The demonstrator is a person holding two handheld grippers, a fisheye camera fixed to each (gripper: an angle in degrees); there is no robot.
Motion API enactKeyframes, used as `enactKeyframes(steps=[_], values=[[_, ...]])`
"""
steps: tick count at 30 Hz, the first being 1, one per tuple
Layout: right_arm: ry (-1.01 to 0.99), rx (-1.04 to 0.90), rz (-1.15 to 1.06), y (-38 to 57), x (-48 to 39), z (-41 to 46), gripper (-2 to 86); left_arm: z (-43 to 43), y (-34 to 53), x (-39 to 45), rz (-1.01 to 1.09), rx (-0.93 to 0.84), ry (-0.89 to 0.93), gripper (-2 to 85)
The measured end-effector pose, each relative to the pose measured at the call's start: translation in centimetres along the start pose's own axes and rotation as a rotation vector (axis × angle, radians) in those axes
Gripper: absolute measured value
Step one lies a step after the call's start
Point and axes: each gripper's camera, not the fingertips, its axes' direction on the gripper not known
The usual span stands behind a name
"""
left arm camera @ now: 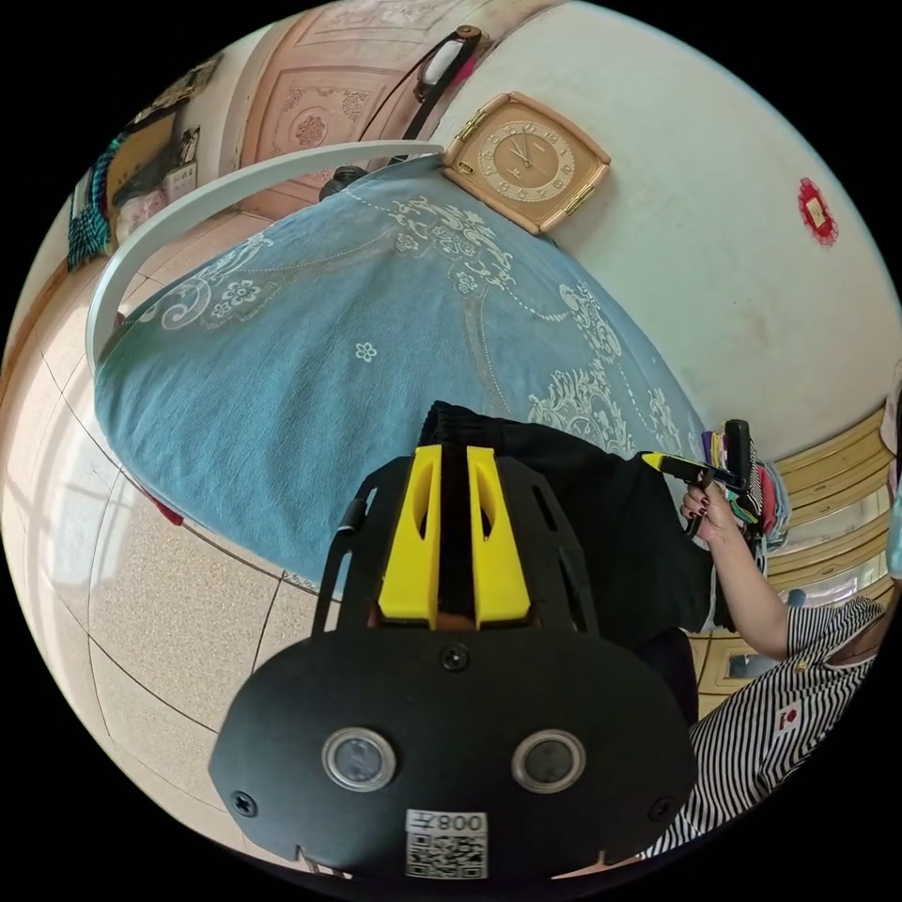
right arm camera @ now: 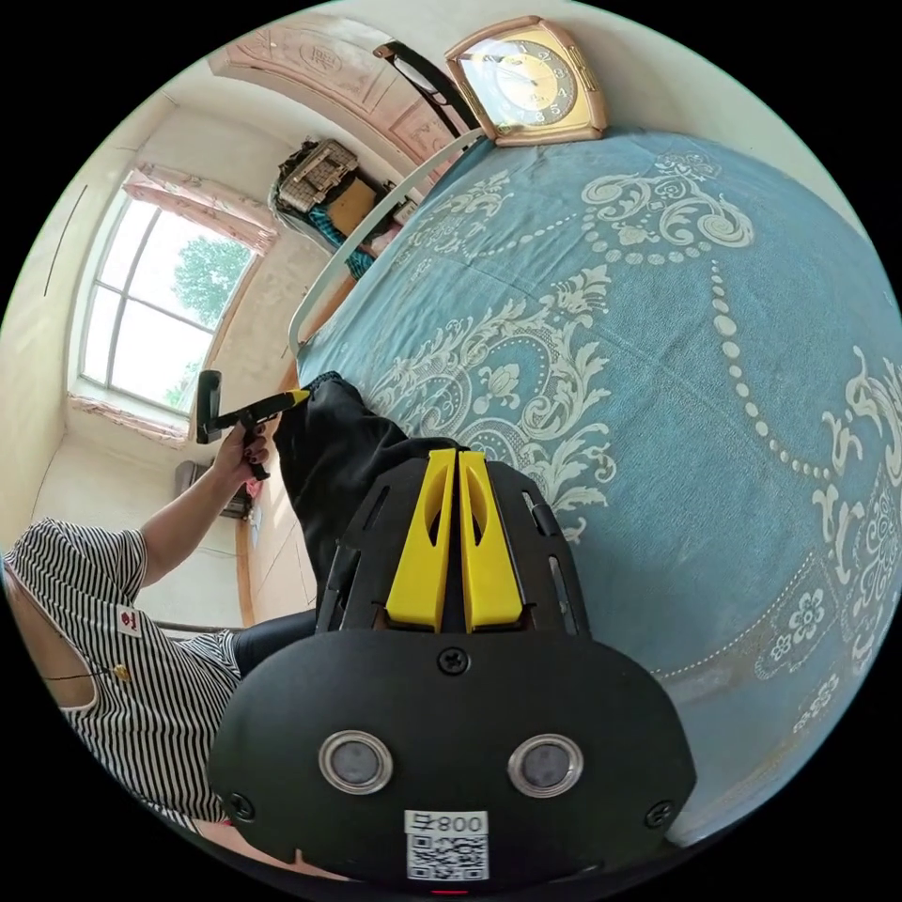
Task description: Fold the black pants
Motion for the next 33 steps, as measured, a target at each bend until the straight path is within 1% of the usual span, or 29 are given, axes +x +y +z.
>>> enactKeyframes(steps=[5, 7, 9, 11, 13, 14, 16, 17, 18, 20, 21, 22, 23, 24, 25, 26, 28, 29, 30, 33], values=[[-0.009, -0.073, 0.016, -0.7, 1.5, 1.5, 0.6, -0.9, 0.2, 2.1, 0.027, 0.080, -0.106, 6.2], [-0.033, -0.077, 0.026, -0.6, 1.9, 1.5, 0.9, -1.1, 0.0, 4.6, 0.089, 0.122, -0.122, 6.3], [-0.073, -0.066, 0.041, -0.4, 2.5, 1.0, 1.3, -0.8, -0.3, 7.2, 0.157, 0.150, -0.105, 6.3], [-0.063, 0.013, 0.082, 0.3, 3.2, -0.8, 1.9, 0.2, -0.7, 9.8, 0.228, 0.148, -0.006, 6.3], [-0.043, 0.084, 0.106, 1.4, 3.5, -2.6, 2.3, 3.0, -1.4, 13.6, 0.328, 0.075, 0.139, 6.4], [-0.041, 0.125, 0.099, 2.3, 3.3, -3.9, 2.6, 3.9, -1.5, 14.5, 0.358, 0.044, 0.171, 6.5], [-0.036, 0.159, 0.056, 4.3, 1.9, -5.4, 2.9, 7.3, -2.0, 18.4, 0.470, -0.083, 0.237, 6.7], [-0.020, 0.152, 0.021, 5.7, 0.5, -5.7, 3.0, 8.1, -2.0, 19.3, 0.501, -0.112, 0.243, 6.7], [-0.011, 0.138, 0.001, 6.5, -0.4, -5.5, 3.0, 9.6, -2.0, 20.8, 0.545, -0.160, 0.224, 6.7], [-0.005, 0.043, -0.065, 9.4, -3.6, -3.1, 2.9, 11.6, -2.2, 22.5, 0.581, -0.229, 0.171, 6.5], [-0.013, 0.004, -0.079, 10.0, -4.2, -2.1, 2.8, 12.9, -2.2, 23.2, 0.599, -0.284, 0.111, 5.9], [-0.020, -0.085, -0.094, 11.0, -5.1, 0.1, 2.6, 13.9, -2.0, 23.4, 0.603, -0.311, 0.042, 4.9], [-0.015, -0.156, -0.090, 12.2, -5.5, 2.2, 2.1, 13.8, -2.0, 23.3, 0.600, -0.284, 0.056, 4.2], [-0.015, -0.183, -0.085, 12.7, -5.6, 3.2, 1.9, 13.8, -2.1, 23.2, 0.571, -0.279, 0.062, 2.8], [-0.004, -0.149, -0.068, 13.9, -5.7, 4.0, 1.4, 13.8, -2.3, 23.2, 0.562, -0.288, 0.069, 2.0], [-0.020, -0.075, -0.070, 14.9, -5.7, 3.8, 1.0, 13.8, -2.4, 23.2, 0.549, -0.288, 0.066, 1.7], [-0.055, -0.076, -0.050, 15.4, -5.4, 3.8, 0.6, 13.2, -2.4, 24.1, 0.544, -0.275, 0.044, 1.0], [-0.068, -0.106, -0.053, 15.5, -5.5, 3.8, 0.5, 12.9, -2.2, 24.5, 0.552, -0.266, 0.046, 1.0], [-0.065, -0.115, -0.055, 15.6, -5.6, 3.7, 0.4, 12.2, -1.8, 25.4, 0.582, -0.248, 0.072, 0.9], [0.022, -0.073, -0.091, 17.2, -7.0, 2.5, 0.3, 11.8, 0.0, 27.4, 0.643, -0.273, 0.157, 0.8]])
